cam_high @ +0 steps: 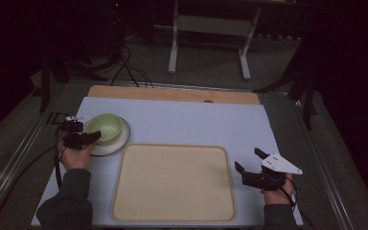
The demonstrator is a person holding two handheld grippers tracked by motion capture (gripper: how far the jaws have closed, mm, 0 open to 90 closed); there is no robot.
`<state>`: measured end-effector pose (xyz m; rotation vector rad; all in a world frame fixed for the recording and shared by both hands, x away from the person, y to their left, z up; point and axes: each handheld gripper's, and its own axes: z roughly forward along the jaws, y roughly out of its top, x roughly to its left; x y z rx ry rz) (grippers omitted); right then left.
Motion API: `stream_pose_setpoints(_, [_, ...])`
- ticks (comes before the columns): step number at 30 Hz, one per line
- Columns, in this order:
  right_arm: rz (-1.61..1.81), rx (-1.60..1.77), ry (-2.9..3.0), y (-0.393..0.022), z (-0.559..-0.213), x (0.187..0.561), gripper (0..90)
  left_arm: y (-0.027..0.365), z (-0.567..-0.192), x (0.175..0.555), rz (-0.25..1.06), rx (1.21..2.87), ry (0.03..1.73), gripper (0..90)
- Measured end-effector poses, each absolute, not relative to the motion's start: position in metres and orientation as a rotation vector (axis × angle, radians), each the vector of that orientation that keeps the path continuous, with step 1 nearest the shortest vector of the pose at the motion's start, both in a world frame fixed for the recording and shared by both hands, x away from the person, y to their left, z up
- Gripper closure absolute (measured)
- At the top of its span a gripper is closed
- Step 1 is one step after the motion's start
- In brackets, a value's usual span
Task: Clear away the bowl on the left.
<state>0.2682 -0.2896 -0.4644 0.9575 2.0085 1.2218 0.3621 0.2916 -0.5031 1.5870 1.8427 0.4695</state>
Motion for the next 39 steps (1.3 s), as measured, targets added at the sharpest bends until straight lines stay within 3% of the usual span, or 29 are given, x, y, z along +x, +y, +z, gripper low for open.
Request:
stream_pose_setpoints(4, [1.224,0.953,2.008,-0.289,-0.464,0.268,13.5,0.294,-0.505,0.363,0.437,1.560,1.852,57.4])
stream_pose_setpoints(6, [1.225,0.948,2.005,-0.289,-0.464,0.268,13.5,0.298,-0.509,0.366,0.328,1.507,1.846,57.8])
stream_pose_setpoints(25, [1.275,0.918,1.990,-0.293,-0.460,0.264,16.2,0.303,-0.513,0.370,0.215,1.451,1.891,81.0])
stream_pose_setpoints(39, [1.285,0.930,1.973,-0.297,-0.458,0.264,16.2,0.303,-0.512,0.363,0.205,1.388,1.863,79.9])
